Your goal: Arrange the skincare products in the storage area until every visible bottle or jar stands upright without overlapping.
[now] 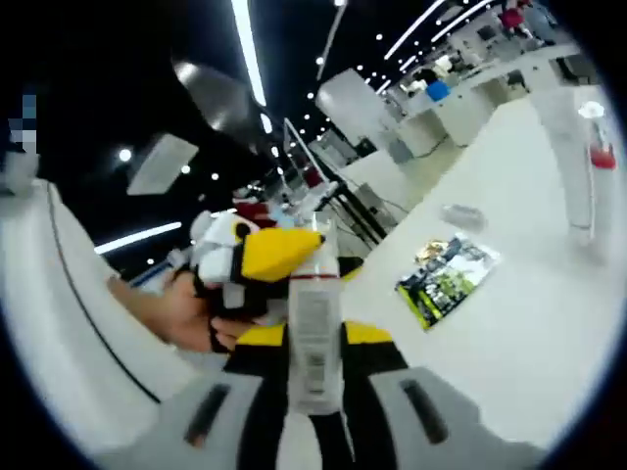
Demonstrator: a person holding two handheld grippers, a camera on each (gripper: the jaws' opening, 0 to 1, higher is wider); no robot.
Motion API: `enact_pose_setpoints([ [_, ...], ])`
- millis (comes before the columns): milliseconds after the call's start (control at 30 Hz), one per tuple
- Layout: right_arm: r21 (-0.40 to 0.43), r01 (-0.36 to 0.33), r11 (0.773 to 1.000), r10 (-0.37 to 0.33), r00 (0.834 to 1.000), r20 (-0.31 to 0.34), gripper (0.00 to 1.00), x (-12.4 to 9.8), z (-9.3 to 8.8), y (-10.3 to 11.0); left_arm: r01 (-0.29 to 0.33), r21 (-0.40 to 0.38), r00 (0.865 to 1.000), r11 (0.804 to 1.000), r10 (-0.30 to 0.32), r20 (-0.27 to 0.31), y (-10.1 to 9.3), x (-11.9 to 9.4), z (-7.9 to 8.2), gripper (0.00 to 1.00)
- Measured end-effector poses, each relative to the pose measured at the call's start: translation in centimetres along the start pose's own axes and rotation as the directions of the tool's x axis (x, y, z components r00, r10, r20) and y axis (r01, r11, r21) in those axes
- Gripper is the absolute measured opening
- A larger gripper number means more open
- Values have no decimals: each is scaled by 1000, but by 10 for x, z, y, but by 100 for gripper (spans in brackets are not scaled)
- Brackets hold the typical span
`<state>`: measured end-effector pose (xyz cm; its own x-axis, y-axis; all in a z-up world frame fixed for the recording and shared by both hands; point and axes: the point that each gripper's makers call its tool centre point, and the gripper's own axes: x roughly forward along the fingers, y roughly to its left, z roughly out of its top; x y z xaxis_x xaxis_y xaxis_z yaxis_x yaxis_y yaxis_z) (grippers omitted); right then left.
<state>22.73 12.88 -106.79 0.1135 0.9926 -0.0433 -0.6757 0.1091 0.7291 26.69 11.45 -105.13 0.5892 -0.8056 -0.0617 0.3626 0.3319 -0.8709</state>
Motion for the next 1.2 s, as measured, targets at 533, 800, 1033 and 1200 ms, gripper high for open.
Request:
enact_pose_setpoints([
  [533,-296,312,903,-318,948,28,22,19,15,-29,-272,286,962,919,260,82,30,-4,31,21],
  [800,-527,454,718,-500,864,63,22,38,29,-38,-344,378,939,859,315,138,29,5,47,21],
  [1033,-517,478,711,-528,847,58,20,38,35,-44,-350,415,936,840,328,125,31,4,42,21],
  [1200,-499,451,740,-518,855,4,18,41,24,-46,-369,387,929,845,352,116,39,-6,35,21],
])
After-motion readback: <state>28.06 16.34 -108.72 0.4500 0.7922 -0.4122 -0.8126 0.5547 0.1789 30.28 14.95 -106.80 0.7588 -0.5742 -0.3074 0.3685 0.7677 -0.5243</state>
